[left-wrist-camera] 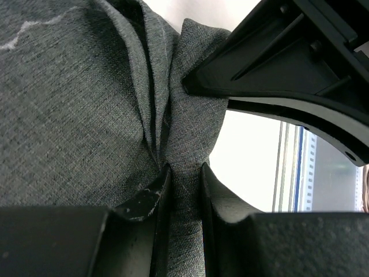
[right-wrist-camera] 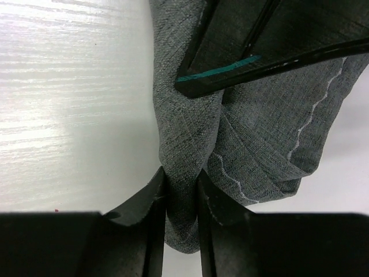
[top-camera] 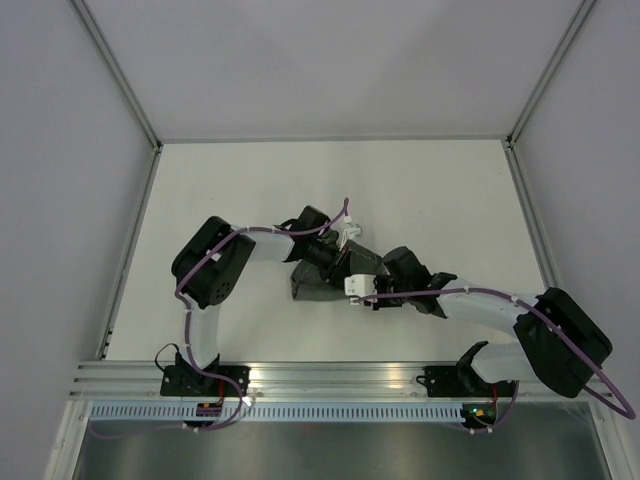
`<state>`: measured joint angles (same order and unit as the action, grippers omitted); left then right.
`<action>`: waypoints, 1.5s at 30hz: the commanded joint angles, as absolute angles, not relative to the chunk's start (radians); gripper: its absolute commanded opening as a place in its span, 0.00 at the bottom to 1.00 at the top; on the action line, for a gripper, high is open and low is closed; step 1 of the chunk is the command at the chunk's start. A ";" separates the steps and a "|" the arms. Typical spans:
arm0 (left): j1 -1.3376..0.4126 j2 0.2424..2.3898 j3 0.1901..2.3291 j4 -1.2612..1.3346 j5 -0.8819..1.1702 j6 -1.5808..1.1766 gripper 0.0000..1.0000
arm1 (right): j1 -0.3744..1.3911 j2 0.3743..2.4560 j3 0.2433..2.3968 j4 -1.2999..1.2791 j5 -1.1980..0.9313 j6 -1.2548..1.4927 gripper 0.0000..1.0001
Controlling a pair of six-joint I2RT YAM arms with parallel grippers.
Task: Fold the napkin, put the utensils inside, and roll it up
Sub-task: Roll the napkin with the utensil
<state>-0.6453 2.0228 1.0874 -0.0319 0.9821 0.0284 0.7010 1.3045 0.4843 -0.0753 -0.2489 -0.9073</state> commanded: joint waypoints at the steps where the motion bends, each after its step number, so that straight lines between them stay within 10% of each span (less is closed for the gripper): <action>1: -0.643 1.981 1.078 -0.141 0.852 0.034 0.28 | 0.707 1.354 0.537 -0.159 -0.204 -0.904 0.27; 11: -0.635 1.721 1.164 -0.126 0.455 -0.037 0.50 | 0.706 1.515 0.750 -0.547 -0.282 -0.792 0.20; 31: -0.664 1.186 0.962 0.060 -0.049 -0.072 0.56 | 0.549 2.141 1.368 -1.162 -0.635 -0.870 0.18; 45: -1.067 1.322 0.769 0.155 -0.350 0.193 0.58 | 0.459 2.413 1.664 -1.353 -0.667 -0.943 0.18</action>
<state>-1.0172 1.2621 0.7807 0.0944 -0.2466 0.0921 0.4664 2.3425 1.6413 -1.4261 -0.7689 -0.8780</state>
